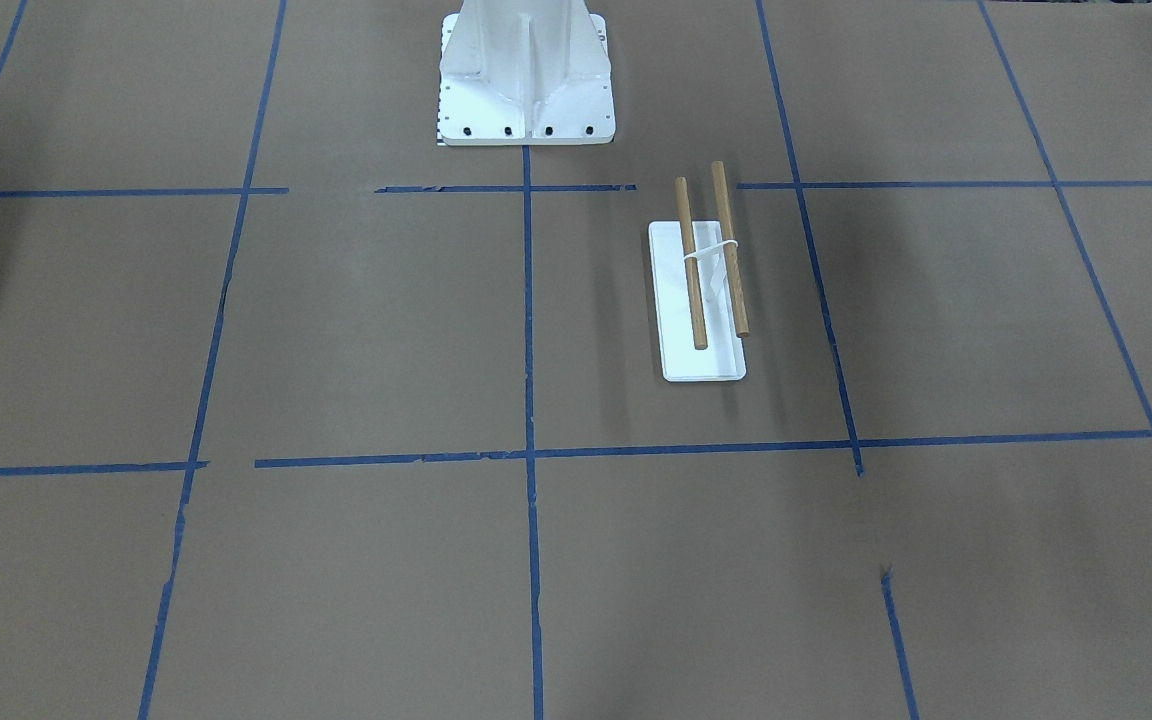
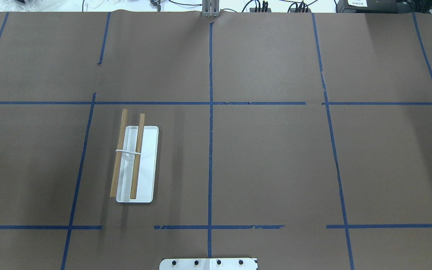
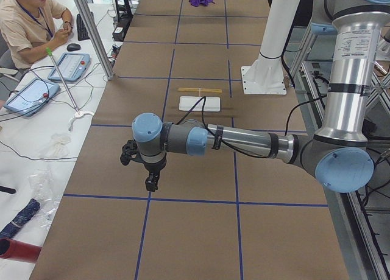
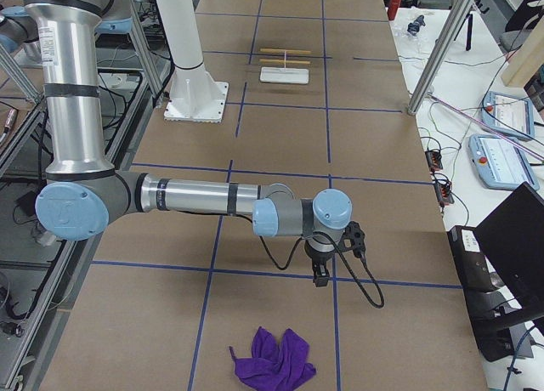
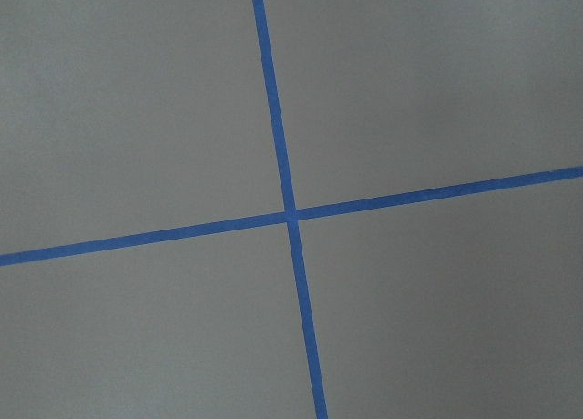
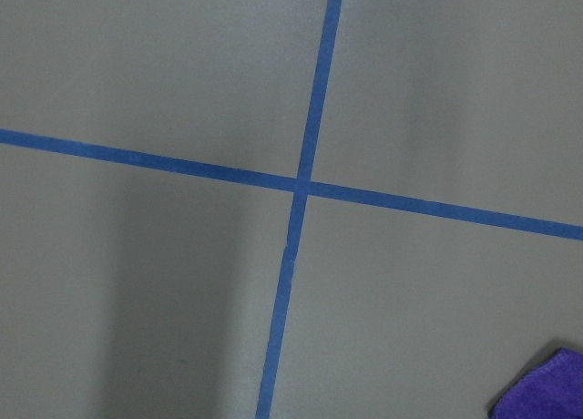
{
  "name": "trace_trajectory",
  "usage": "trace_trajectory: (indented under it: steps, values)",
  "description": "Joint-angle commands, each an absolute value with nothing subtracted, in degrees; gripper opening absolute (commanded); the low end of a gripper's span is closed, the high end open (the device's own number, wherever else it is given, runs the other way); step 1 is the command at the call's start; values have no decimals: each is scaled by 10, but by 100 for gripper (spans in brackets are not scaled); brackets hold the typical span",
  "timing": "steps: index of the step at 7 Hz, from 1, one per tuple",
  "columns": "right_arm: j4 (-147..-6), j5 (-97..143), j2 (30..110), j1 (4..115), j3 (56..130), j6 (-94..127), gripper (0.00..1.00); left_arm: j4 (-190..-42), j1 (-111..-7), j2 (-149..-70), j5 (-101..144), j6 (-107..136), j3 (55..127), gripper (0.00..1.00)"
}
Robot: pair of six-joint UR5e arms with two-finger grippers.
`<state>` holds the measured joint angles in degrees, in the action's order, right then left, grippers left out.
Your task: Hang towel on rack
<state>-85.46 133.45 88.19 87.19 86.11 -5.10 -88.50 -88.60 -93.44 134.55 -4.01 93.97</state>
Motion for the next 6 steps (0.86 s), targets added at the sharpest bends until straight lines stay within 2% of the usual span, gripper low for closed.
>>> trace_trajectory:
  steps: [1, 3, 6]
  values:
    - [-852, 1335, 891, 872, 862, -52, 100, -885, -884, -935, 1347, -33, 939, 100]
    - [-826, 1344, 896, 868, 886, -52, 100, -886, -885, -935, 1349, -35, 940, 100]
    - [-776, 1316, 935, 863, 868, -46, 100, -924, -883, -934, 1400, -34, 932, 100]
